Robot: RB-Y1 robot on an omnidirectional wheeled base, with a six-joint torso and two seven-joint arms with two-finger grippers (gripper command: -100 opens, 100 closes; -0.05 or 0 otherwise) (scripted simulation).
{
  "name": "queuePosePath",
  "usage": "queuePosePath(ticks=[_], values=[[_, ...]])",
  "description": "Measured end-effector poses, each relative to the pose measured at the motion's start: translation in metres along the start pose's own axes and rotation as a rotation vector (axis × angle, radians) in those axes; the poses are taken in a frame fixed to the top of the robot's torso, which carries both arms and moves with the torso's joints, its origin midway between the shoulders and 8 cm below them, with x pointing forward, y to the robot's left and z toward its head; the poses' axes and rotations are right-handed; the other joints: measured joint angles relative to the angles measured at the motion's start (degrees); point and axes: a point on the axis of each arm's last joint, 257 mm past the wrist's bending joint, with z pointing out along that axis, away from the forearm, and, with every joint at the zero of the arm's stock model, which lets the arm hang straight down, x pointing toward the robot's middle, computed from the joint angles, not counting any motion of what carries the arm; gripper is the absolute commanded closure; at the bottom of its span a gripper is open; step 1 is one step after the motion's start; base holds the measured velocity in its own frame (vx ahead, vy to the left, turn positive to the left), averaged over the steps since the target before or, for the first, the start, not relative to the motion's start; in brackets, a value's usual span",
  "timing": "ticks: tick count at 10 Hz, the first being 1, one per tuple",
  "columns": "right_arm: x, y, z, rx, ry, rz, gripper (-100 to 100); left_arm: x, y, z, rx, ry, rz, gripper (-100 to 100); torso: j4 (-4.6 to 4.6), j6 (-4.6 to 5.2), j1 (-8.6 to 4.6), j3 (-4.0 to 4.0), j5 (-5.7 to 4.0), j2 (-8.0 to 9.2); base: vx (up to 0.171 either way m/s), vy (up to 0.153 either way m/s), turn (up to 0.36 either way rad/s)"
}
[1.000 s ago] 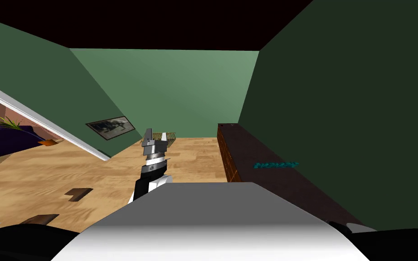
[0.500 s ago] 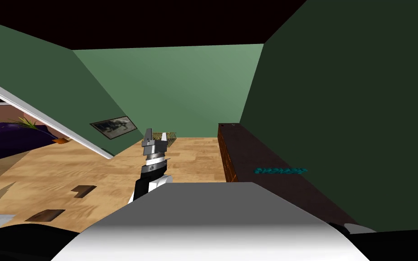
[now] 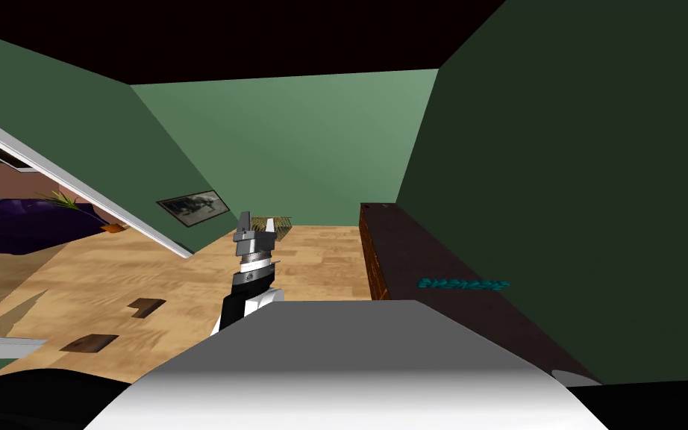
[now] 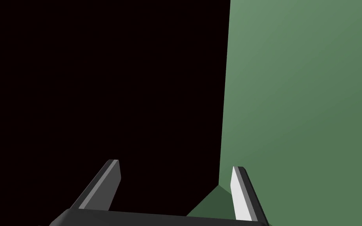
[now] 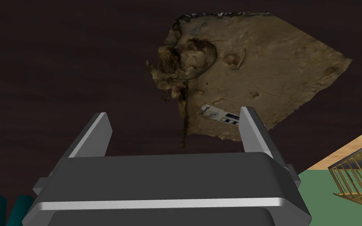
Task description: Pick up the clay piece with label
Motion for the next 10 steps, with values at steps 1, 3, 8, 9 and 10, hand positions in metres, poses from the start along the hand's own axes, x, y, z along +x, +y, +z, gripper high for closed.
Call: queuePosePath(ticks=[1,3,8,9,10], values=[[0.000,0.000,0.000,0.000,0.000,0.000,100,0.000,0.000,0.000,0.000,0.000,0.000,0,0.00,0.00,0.05,-0.01,0.01,-0.01,0.000,0.000,0.000],[0.000,0.003,0.001,-0.007,-0.002,0.000,100,0.000,0.000,0.000,0.000,0.000,0.000,0,-0.01,-0.02,-0.30,-0.03,-0.13,-0.06,-0.001,0.003,0.000],[-0.003,-0.009,-0.011,0.000,0.003,-0.006,100,0.000,0.000,0.000,0.000,0.000,0.000,0,-0.03,0.01,-0.20,-0.07,-0.06,-0.12,0.008,0.029,-0.039],[-0.004,-0.014,-0.019,-0.002,0.007,-0.013,100,0.000,0.000,0.000,0.000,0.000,0.000,0,-0.03,0.01,-0.15,-0.07,-0.06,-0.12,0.005,0.025,-0.021],[-0.004,-0.015,-0.020,-0.003,0.008,-0.012,0,0.000,0.000,0.000,0.000,0.000,0.000,0,-0.02,-0.02,-0.25,-0.06,-0.12,-0.11,0.000,0.005,0.002]])
